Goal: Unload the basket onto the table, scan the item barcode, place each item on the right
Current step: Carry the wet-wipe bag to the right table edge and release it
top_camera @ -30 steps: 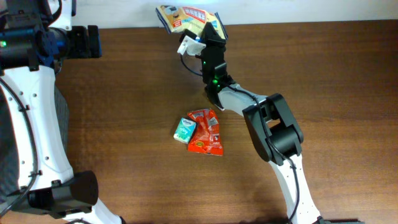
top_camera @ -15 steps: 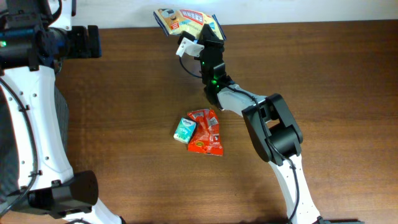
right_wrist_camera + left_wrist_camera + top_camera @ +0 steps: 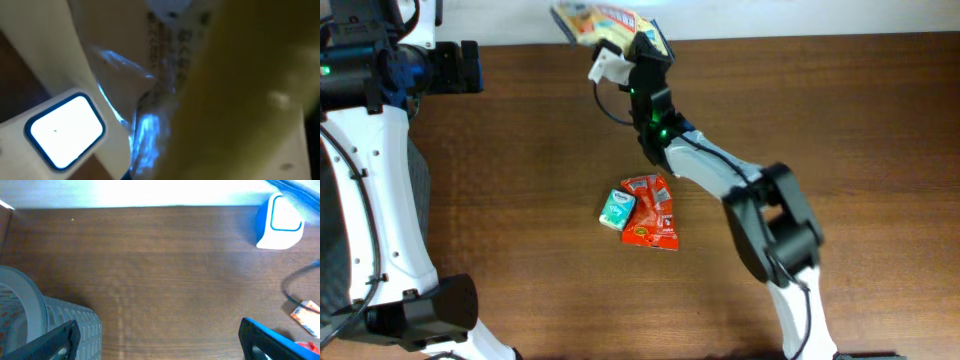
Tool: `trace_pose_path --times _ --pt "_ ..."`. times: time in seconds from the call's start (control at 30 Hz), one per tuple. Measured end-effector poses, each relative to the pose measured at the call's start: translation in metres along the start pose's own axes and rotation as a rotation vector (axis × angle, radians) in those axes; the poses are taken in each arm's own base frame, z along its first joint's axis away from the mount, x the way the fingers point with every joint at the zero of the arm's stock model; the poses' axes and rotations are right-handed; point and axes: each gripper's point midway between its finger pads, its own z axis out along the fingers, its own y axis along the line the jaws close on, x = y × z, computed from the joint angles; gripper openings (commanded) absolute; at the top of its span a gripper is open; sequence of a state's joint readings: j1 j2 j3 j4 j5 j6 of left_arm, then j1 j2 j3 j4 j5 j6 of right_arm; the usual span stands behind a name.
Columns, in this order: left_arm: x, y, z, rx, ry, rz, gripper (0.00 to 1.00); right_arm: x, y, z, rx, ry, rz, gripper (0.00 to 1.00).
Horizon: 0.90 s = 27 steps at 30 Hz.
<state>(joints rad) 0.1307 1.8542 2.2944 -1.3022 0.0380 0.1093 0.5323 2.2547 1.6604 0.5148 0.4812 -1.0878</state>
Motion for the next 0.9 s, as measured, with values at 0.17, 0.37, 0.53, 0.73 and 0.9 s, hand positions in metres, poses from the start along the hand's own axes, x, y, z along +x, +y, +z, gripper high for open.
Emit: trace_pose_path --times 0.17,0.37,0.53,0.73,0.9 --pt "0.000 0.000 0.000 0.000 -0.001 0.000 0.99 -0.029 -0.049 -0.058 -0.175 0.029 0.147 0.04" --pt "0.000 0.000 0.000 0.001 0.000 0.000 0.99 -0.047 -0.083 -0.150 -0.510 0.036 0.611 0.04" --pt "0.000 0.000 0.000 0.000 0.000 0.000 0.99 0.018 -0.107 -0.205 -0.715 0.287 0.974 0.04" --pt "0.000 0.000 0.000 0.001 0.000 0.000 0.99 0.154 -0.126 -0.216 -0.648 0.679 1.297 0.04" --pt "0.000 0.000 0.000 0.000 0.000 0.000 0.99 0.261 -0.105 -0.216 -0.587 0.869 1.477 0.04"
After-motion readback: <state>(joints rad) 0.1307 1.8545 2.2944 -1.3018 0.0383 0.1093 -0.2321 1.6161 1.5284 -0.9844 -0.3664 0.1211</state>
